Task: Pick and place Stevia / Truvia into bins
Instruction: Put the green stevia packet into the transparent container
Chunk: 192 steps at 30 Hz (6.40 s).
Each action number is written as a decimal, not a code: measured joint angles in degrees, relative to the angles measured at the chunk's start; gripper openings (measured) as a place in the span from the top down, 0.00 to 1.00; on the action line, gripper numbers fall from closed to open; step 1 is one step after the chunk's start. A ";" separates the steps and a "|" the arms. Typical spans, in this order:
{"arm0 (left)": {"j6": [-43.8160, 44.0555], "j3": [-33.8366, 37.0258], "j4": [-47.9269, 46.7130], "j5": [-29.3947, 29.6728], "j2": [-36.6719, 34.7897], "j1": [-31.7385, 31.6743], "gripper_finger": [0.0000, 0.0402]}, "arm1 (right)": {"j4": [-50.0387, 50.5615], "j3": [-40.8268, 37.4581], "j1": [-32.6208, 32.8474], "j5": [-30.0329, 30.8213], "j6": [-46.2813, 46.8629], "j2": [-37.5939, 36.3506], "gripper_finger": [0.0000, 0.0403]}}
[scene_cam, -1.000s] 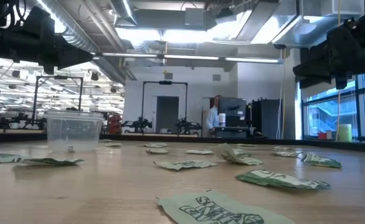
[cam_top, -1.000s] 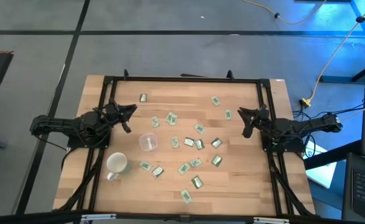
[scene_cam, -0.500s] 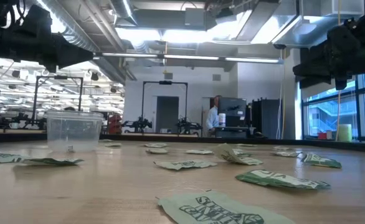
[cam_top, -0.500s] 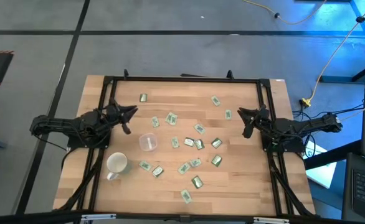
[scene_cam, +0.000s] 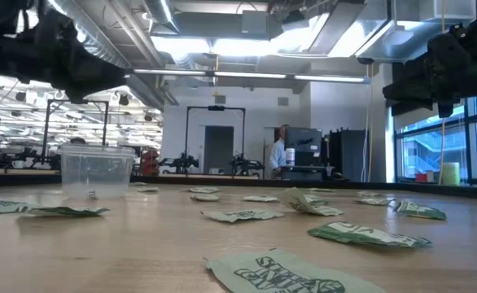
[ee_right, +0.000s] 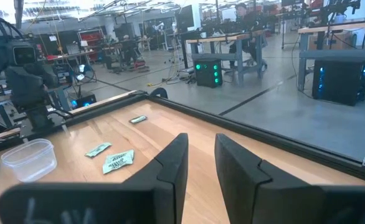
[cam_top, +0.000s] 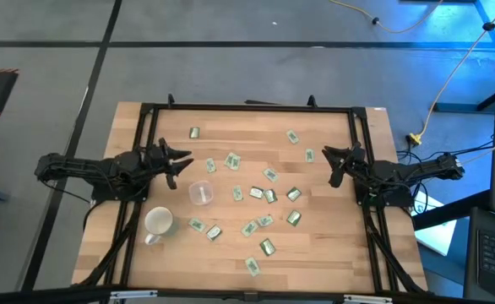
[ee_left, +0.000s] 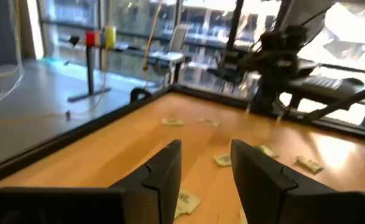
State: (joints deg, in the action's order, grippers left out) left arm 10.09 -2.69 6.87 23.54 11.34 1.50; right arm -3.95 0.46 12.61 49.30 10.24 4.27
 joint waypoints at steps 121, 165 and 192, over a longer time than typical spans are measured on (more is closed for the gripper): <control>-29.01 -42.11 -38.23 -24.10 81.85 -22.16 0.98 | 0.00 0.01 0.01 0.02 -1.62 0.11 0.79; -1.82 -48.20 -52.21 -20.62 71.56 5.86 0.99 | 0.00 -0.01 0.01 0.02 -0.05 0.09 0.79; -3.84 -49.65 -53.11 -23.10 69.87 3.92 0.83 | -0.02 -0.01 0.01 0.02 -1.45 0.09 0.79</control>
State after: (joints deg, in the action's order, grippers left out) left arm 6.25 -52.34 -46.24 0.44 81.21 5.41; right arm -3.97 0.45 12.62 49.32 8.79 4.36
